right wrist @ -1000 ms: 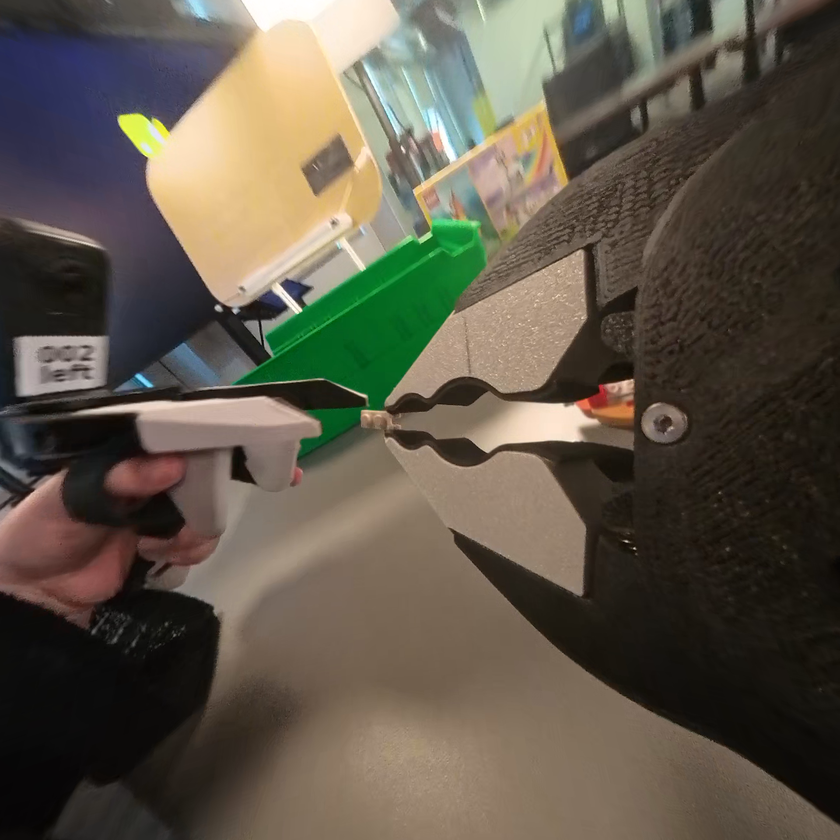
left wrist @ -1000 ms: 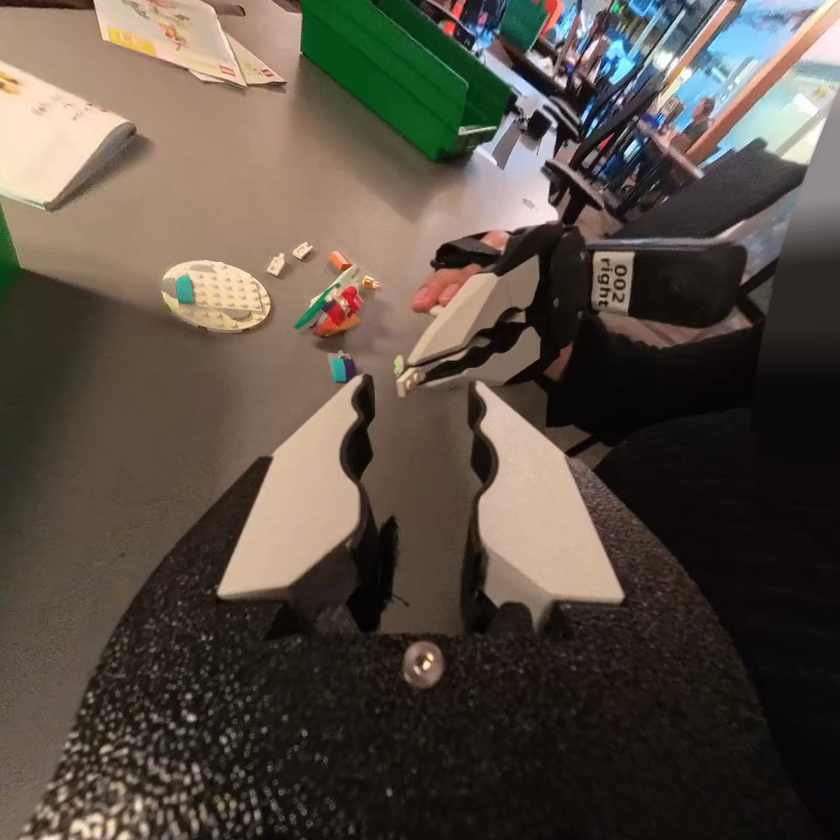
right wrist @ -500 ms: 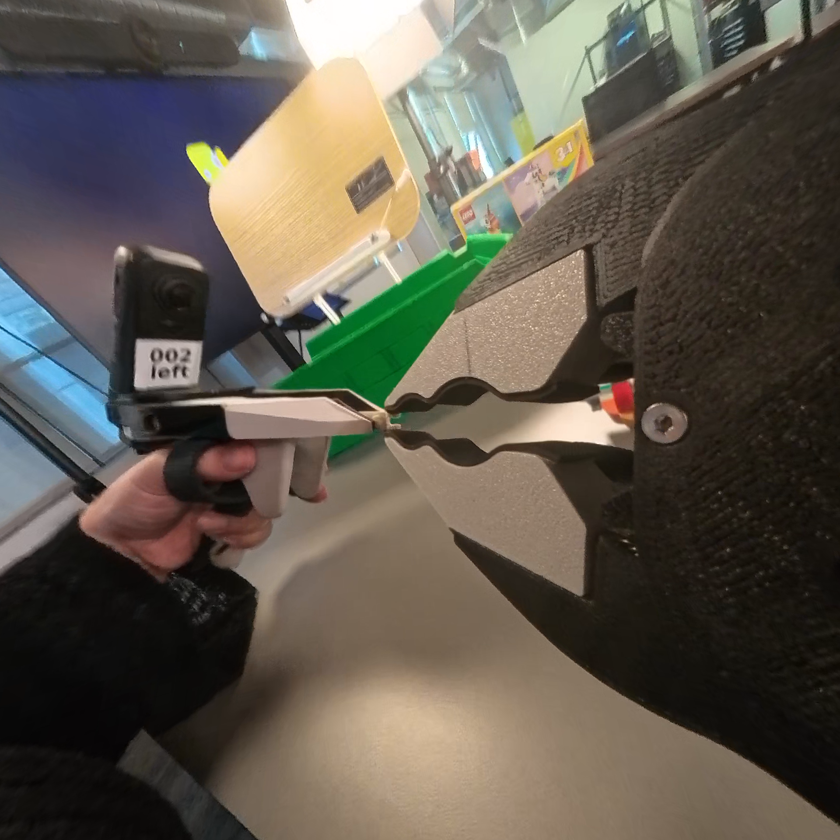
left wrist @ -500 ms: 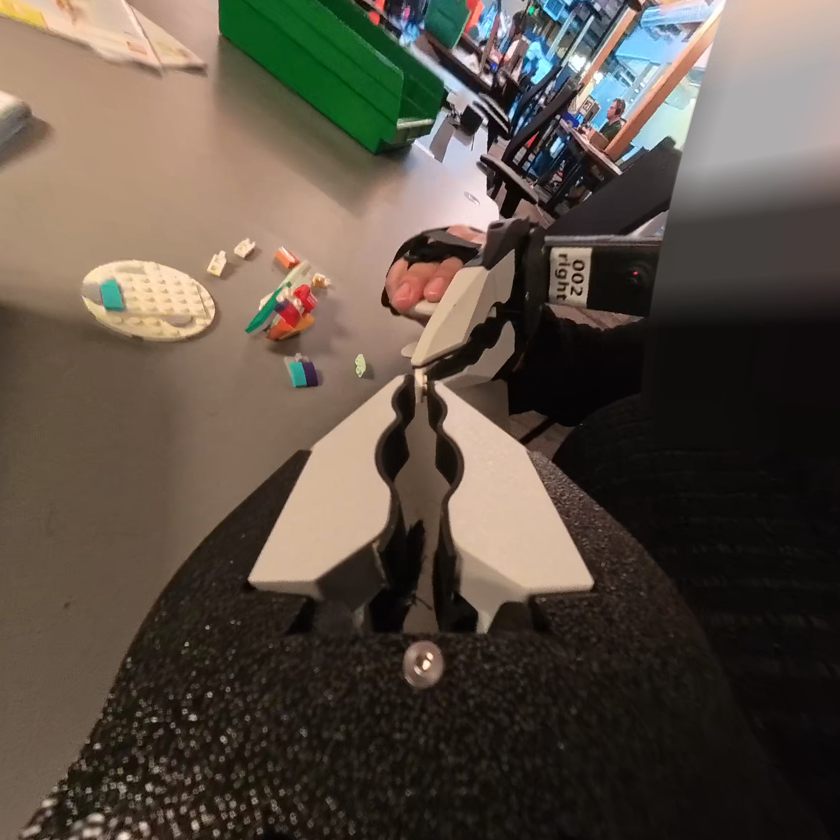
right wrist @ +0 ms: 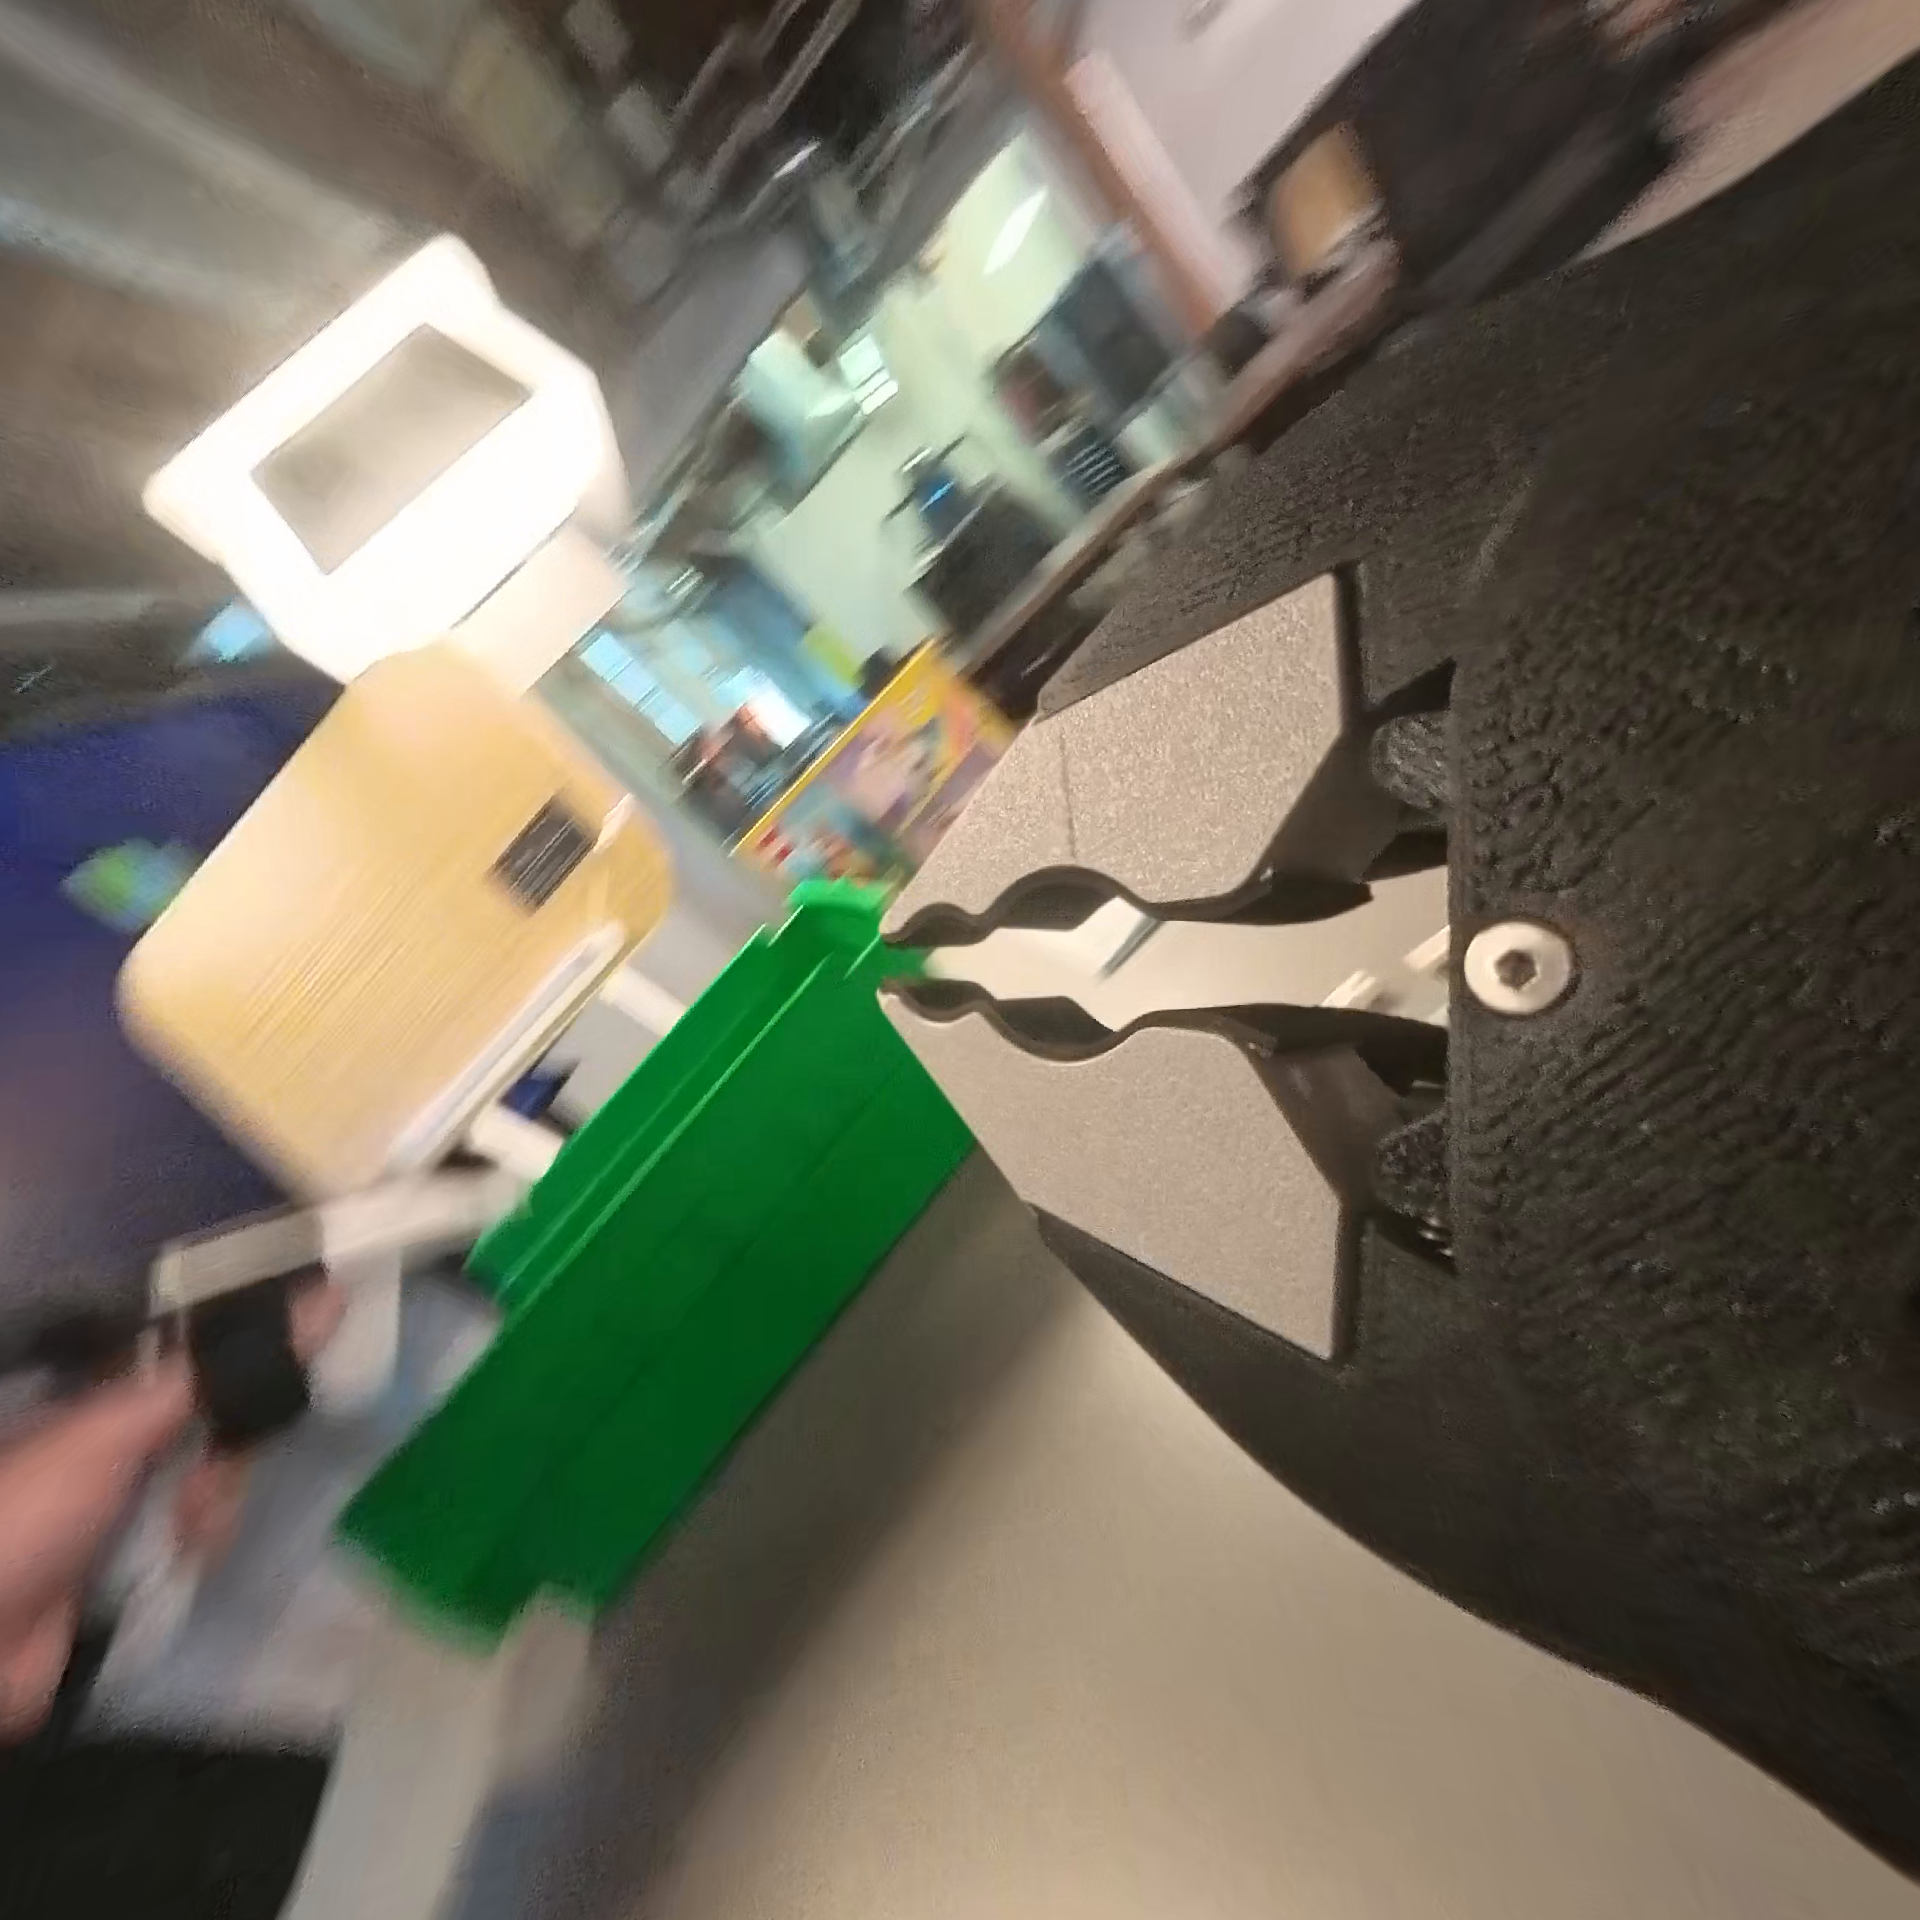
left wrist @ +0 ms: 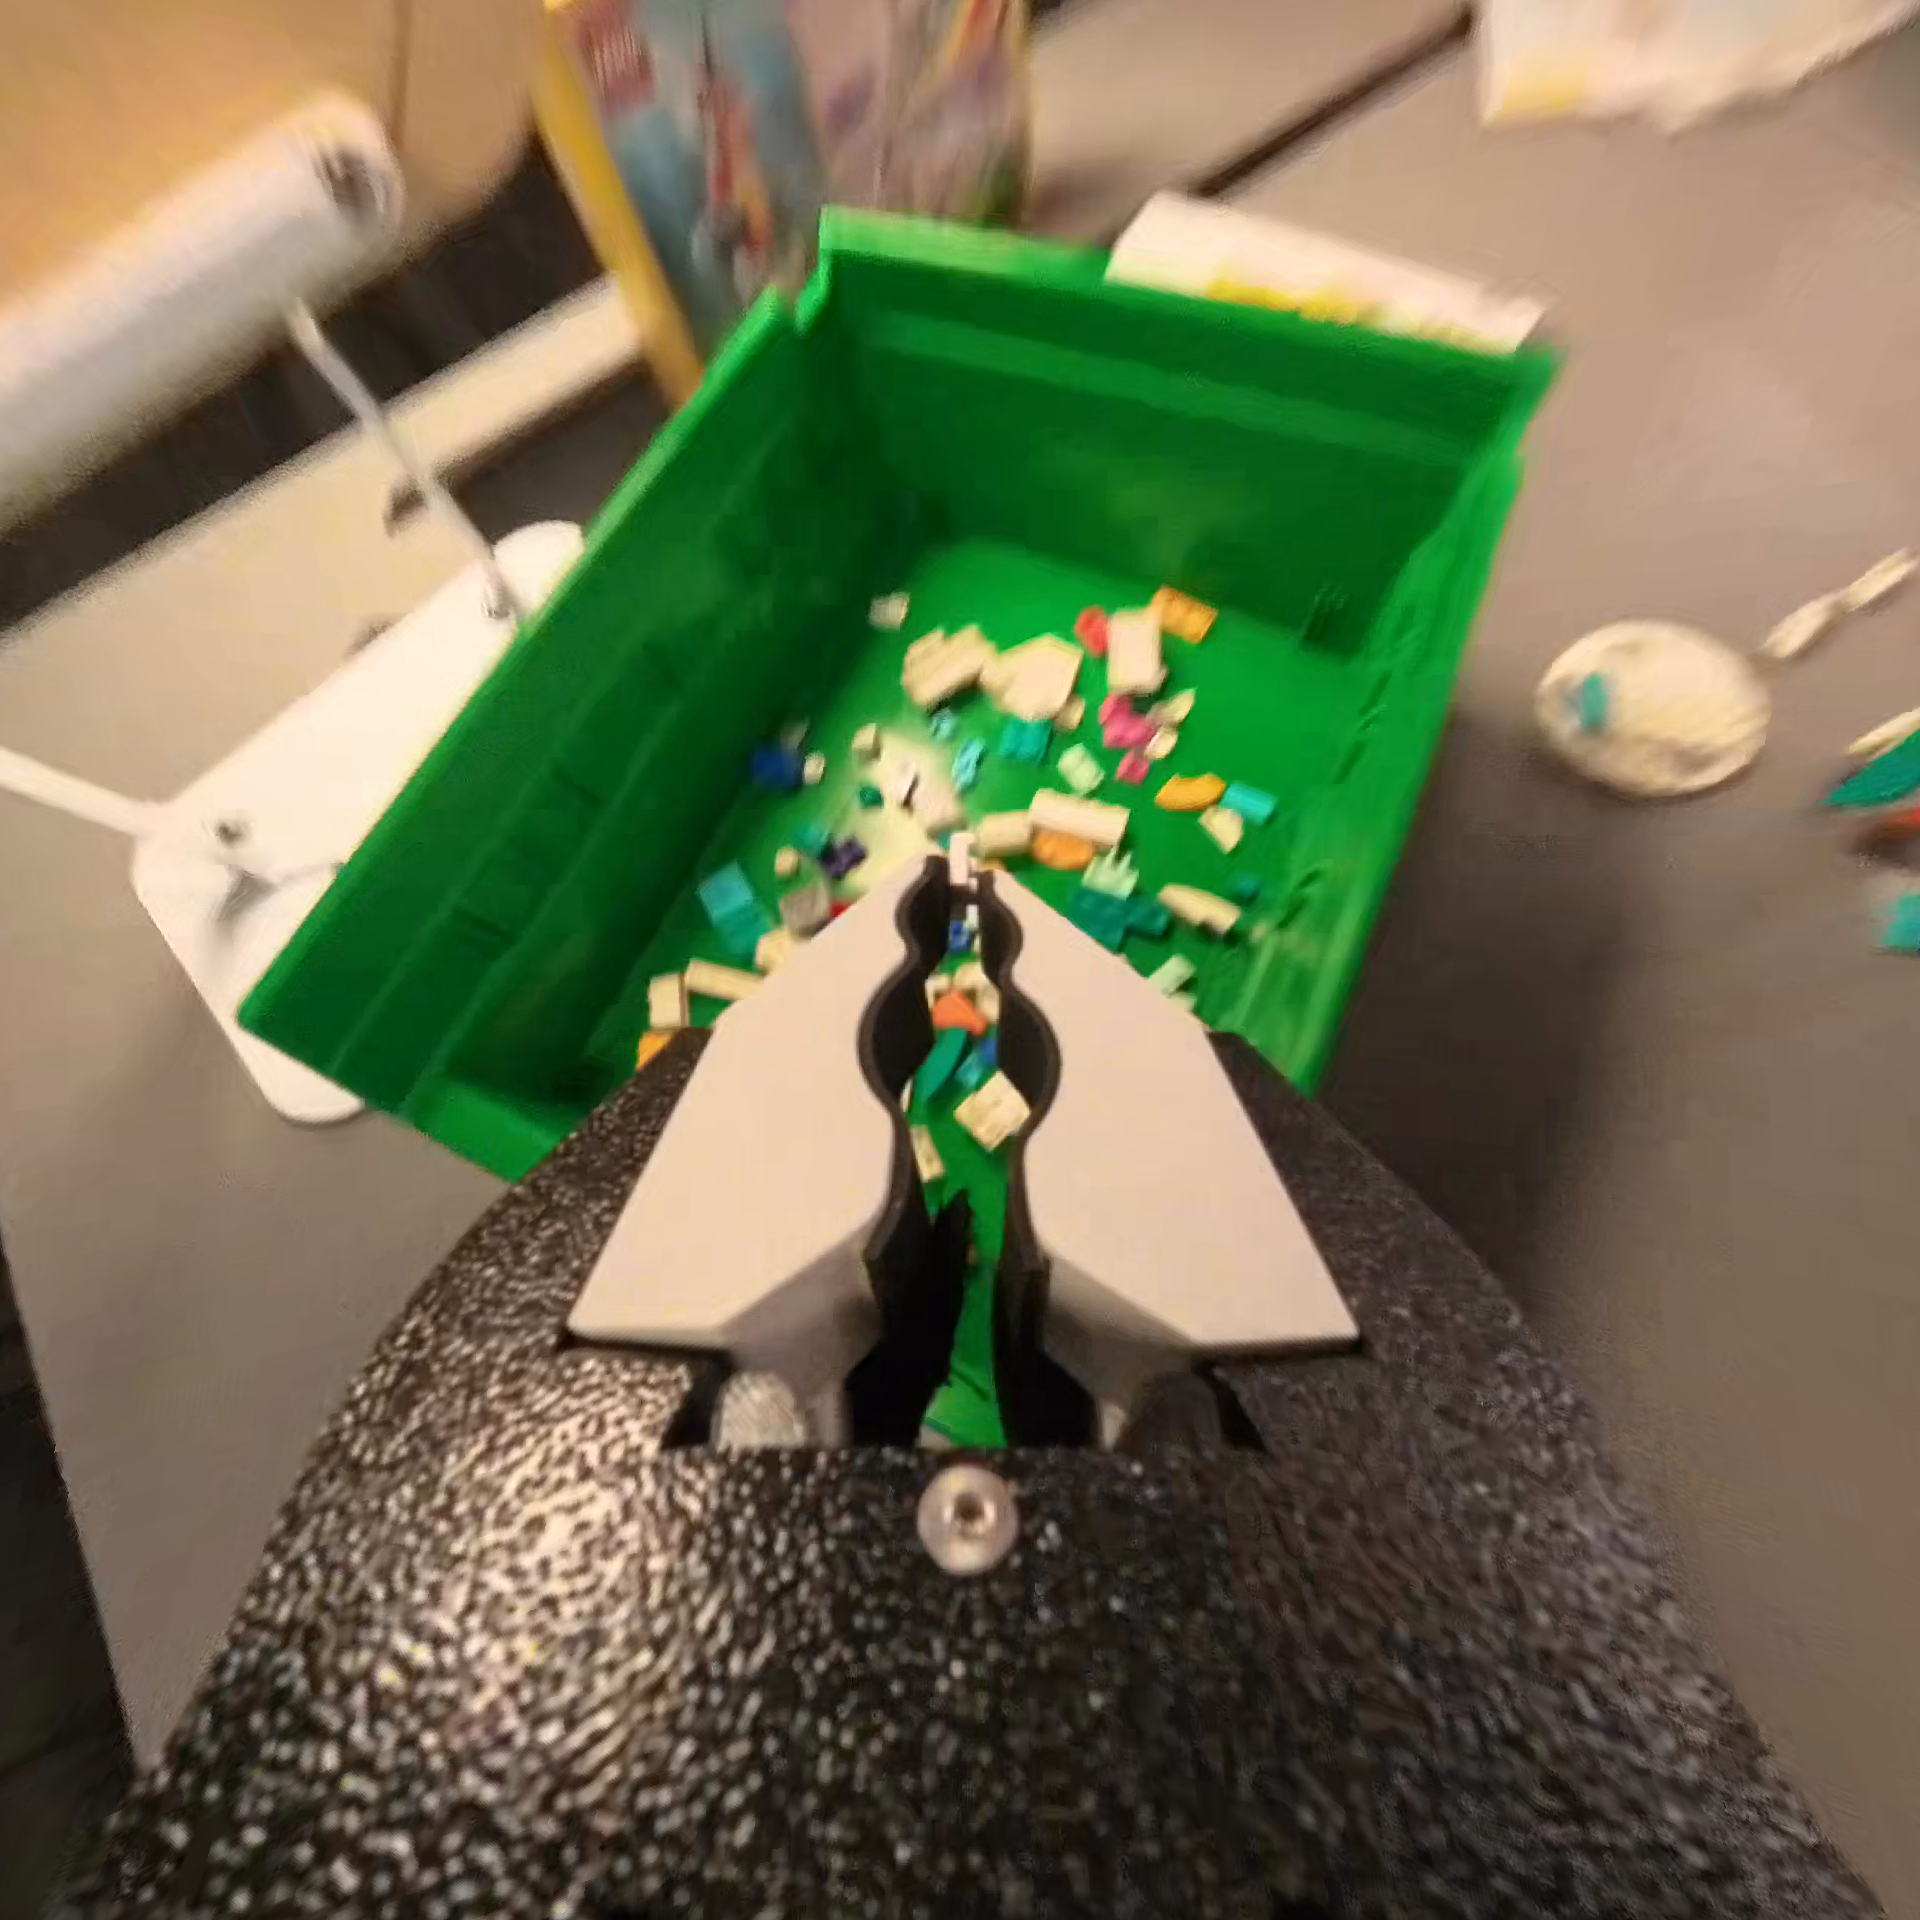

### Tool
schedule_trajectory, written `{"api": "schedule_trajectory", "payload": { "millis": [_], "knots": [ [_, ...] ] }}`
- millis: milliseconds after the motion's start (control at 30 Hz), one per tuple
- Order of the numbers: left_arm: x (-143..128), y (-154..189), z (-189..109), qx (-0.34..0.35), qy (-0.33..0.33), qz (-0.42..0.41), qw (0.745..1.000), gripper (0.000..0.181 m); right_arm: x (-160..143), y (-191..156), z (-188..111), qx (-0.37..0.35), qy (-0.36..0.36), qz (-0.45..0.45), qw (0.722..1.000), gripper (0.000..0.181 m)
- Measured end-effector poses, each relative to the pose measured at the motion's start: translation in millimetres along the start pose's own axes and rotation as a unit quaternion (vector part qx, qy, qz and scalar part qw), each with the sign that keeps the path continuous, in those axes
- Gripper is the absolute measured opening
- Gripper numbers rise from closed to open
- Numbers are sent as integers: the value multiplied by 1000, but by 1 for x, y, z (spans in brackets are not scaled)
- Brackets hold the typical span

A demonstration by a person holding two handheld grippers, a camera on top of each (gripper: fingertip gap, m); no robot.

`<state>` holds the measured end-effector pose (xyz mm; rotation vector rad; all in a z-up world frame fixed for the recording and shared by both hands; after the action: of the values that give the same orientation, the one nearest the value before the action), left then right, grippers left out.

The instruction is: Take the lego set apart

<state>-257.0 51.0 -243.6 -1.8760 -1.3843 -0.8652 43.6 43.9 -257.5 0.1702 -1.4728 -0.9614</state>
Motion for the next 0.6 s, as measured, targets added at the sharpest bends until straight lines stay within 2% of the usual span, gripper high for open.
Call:
{"api": "schedule_trajectory", "payload": {
  "millis": [100,167,267,400,500,533,600],
  "knots": [
    [-34,-13,25,0,-114,3,994,4,-14,26,-3,-68,-30,50,996,4],
    [-55,-17,32,-15,-193,23,981,4,-20,43,-7,-104,-34,95,990,4],
    [-68,-18,38,-32,-253,47,966,15,-26,57,-12,-130,-29,149,980,4],
    [-74,-17,48,-55,-283,54,956,38,-31,61,-13,-130,-29,189,973,4],
    [-71,-22,48,-43,-273,53,960,40,-32,60,-12,-126,-30,199,971,4],
    [-68,-26,46,-23,-266,50,962,39,-32,61,-12,-127,-30,202,971,4],
    [-58,-42,29,62,-246,46,966,37,-32,63,-13,-127,-28,209,969,4]
  ]
}}
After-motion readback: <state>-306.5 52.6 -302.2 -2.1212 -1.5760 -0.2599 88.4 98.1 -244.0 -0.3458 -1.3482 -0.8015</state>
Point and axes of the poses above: each gripper's, where its closed fingertips meet, z out along the fingers, x out of its top, y = z × x across the jaws, the point moved 4 cm from there along -z, back along the fingers, and after that the axes turned 3 degrees about y, right-handed, at the moved point
